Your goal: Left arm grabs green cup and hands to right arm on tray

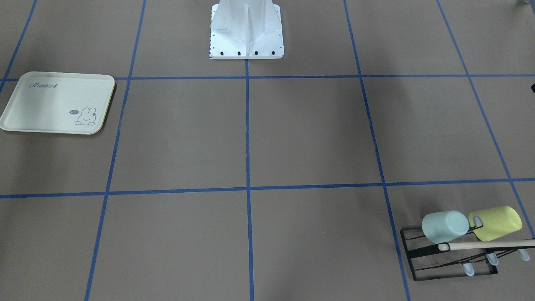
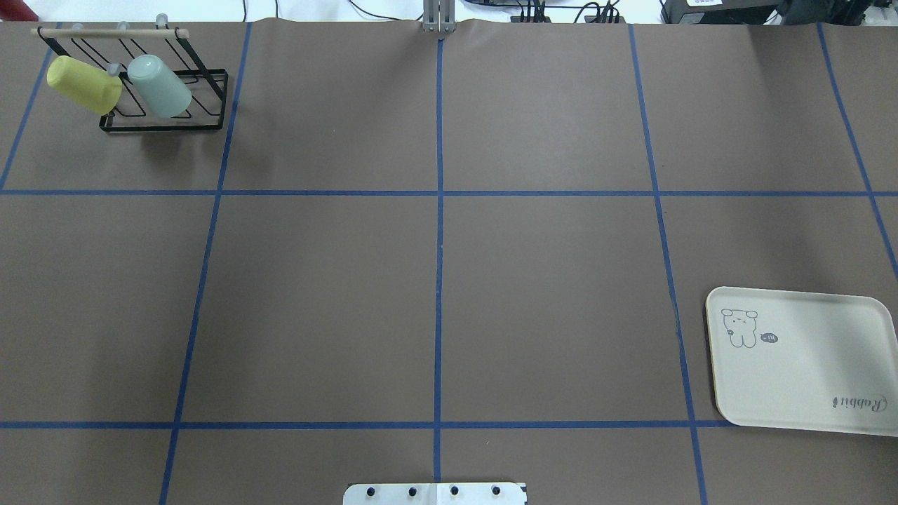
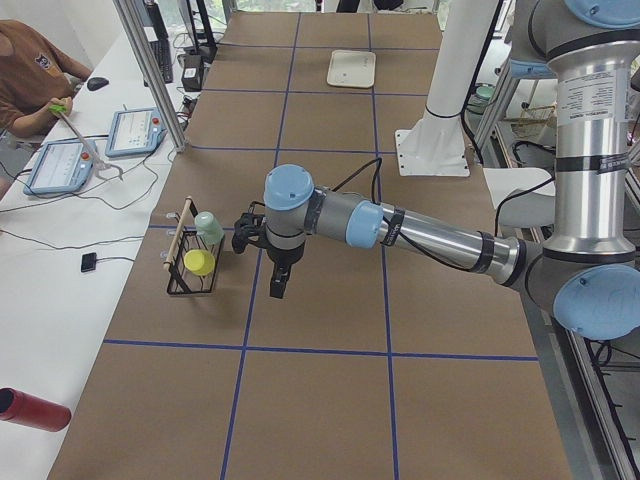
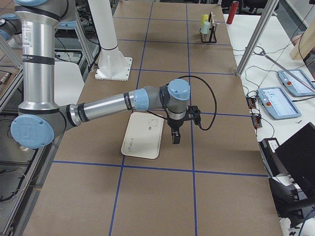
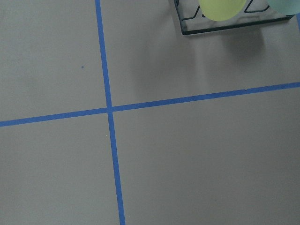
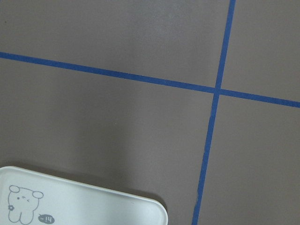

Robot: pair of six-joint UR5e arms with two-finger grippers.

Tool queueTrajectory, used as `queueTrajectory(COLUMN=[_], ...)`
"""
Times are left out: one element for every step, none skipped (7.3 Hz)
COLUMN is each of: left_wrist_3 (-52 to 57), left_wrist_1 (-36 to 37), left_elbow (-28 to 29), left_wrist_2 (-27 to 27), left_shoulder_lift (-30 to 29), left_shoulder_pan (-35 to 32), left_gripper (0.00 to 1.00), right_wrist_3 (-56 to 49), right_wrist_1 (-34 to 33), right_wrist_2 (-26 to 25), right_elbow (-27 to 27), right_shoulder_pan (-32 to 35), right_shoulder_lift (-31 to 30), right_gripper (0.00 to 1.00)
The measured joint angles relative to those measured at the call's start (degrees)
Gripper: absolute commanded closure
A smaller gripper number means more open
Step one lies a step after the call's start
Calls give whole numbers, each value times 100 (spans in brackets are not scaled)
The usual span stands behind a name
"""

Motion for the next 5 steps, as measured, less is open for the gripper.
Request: queueTrajectory(left_wrist_3=[7,26,26,10,-1], left_wrist_1=[-3,-8,-3,7,9], left_elbow=[0,0,0,1,1], left_wrist_2=[-3,-11,-21,-25,-27], left_shoulder_lift=[-5,-6,1,10,7], left_shoulder_pan=[10,52,118,156,189], left_gripper=[0,0,0,0,0], right_wrist_3=[-2,-2,0,5,13], right_wrist_1=[0,0,0,0,0], right_wrist_2=[-4,-8,-12,-12,-11], right_elbow=[-3,-10,-18,-20,-23], right_shoulder_pan=[3,3,0,0,0], right_shoulder_lift=[-1,-1,-1,-1,-1], right_gripper=[0,0,0,0,0])
